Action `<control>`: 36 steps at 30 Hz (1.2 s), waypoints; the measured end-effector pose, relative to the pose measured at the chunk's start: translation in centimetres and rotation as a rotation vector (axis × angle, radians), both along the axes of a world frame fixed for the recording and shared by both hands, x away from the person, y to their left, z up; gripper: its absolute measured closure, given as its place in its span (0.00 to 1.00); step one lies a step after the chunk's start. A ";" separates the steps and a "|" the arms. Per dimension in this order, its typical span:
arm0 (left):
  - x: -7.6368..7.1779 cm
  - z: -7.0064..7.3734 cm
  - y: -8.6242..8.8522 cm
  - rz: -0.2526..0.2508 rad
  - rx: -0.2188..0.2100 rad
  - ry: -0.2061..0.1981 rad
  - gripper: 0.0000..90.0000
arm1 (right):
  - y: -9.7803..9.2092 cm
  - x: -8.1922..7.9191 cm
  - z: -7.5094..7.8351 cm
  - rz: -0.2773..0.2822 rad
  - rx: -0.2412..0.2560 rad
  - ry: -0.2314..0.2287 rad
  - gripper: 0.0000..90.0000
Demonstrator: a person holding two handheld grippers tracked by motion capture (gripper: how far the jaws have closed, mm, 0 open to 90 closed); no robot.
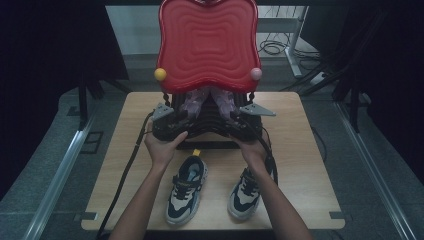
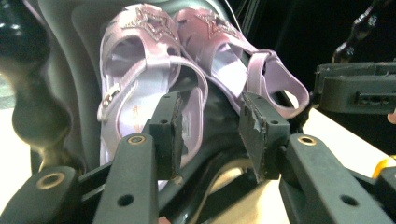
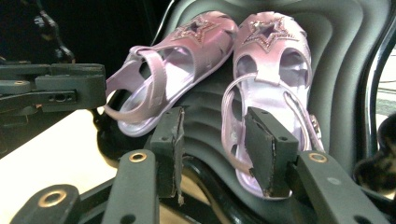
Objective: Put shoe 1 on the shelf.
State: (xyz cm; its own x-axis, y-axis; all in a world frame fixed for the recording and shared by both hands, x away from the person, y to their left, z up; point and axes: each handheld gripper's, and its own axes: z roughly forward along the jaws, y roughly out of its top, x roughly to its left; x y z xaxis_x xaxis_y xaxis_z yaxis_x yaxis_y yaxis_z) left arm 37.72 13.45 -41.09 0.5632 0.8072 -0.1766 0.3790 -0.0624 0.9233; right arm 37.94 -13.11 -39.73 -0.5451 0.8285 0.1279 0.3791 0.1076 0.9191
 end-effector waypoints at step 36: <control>-8.3 -0.9 4.6 -0.105 0.041 0.068 0.62 | -4.6 -8.0 -1.6 0.186 -0.057 0.007 0.60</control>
